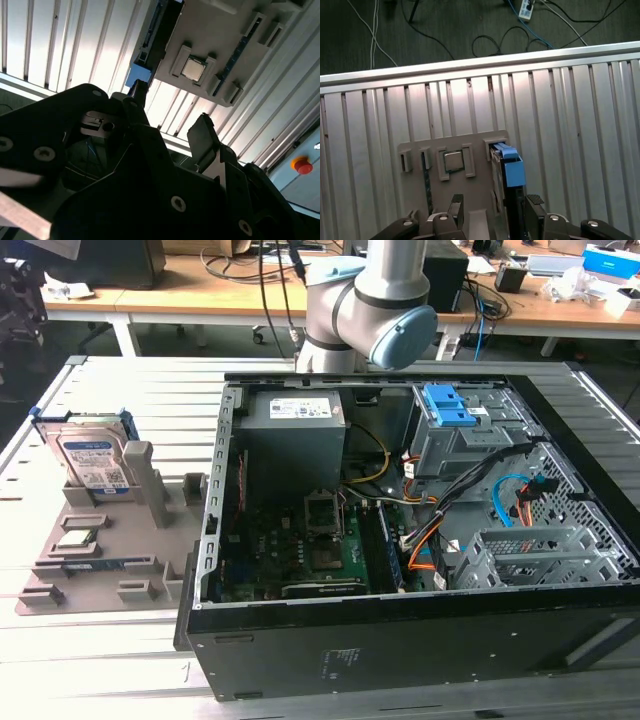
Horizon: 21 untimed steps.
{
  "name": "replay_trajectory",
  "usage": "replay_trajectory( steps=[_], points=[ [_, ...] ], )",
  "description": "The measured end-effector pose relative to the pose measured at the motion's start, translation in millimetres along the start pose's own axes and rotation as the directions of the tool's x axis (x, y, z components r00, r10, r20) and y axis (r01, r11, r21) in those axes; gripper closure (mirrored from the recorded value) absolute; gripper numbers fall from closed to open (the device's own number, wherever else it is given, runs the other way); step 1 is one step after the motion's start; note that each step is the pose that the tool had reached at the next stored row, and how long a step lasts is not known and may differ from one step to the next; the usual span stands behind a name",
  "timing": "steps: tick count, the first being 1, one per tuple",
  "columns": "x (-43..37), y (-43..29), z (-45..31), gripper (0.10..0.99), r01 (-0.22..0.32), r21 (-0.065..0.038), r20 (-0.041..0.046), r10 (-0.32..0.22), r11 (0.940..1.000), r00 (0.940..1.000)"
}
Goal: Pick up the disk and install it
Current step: 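Pick up the disk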
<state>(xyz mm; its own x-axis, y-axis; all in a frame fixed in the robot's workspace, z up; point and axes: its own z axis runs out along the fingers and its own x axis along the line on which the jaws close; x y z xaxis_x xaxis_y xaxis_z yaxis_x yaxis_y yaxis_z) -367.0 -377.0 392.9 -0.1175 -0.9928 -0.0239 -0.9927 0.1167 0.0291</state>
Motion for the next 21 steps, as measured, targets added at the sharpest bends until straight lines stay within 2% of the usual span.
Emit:
replay_trajectory(
  steps=[16, 21],
  points=[
    [-9.4, -19.3, 0.3, 0.486, 0.017, 0.000, -0.0007, -0.017, 0.9998, 0.9998],
    [-9.9, -22.3, 1.9, 0.486, 0.021, -0.001, -0.0010, -0.021, 0.9998, 0.9998]
  ],
)
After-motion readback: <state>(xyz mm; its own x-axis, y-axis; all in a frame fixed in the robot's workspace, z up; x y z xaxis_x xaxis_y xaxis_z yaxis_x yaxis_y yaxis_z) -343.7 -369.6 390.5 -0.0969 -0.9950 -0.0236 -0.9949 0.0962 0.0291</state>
